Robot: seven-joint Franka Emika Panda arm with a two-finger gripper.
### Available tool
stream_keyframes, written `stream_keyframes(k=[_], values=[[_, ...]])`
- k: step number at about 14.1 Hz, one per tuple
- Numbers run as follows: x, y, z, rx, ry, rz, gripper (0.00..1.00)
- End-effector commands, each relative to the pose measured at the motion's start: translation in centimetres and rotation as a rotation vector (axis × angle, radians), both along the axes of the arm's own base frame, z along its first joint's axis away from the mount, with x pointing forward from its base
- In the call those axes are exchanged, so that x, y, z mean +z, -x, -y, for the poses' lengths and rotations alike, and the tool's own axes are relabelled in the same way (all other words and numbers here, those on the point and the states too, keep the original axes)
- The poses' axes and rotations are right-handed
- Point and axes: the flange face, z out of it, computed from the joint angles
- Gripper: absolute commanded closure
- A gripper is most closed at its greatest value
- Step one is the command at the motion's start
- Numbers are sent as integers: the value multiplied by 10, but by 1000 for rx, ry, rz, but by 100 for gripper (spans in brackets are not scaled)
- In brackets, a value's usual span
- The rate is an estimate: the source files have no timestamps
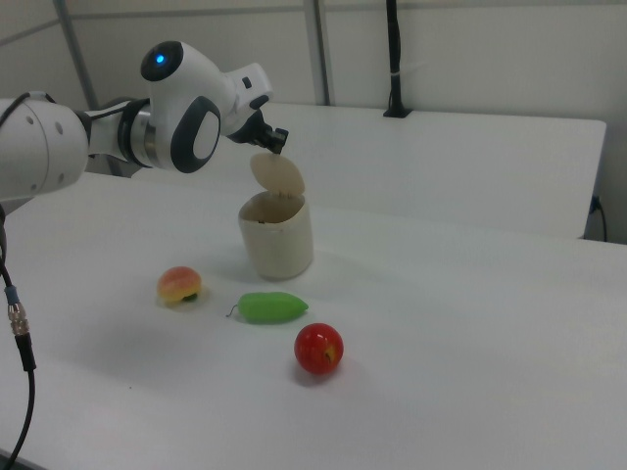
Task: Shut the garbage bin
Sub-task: 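Push the lid down with the gripper fingertips until it shuts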
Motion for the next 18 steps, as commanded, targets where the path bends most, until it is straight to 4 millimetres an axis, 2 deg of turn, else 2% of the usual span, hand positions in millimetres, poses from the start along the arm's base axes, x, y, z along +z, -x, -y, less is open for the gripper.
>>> stream_keyframes(k=[1, 10, 18], values=[[8, 11, -2, -2, 10, -95, 100], [-24, 23, 1, 15, 87, -355, 100], [-51, 24, 0, 17, 93, -407, 100]])
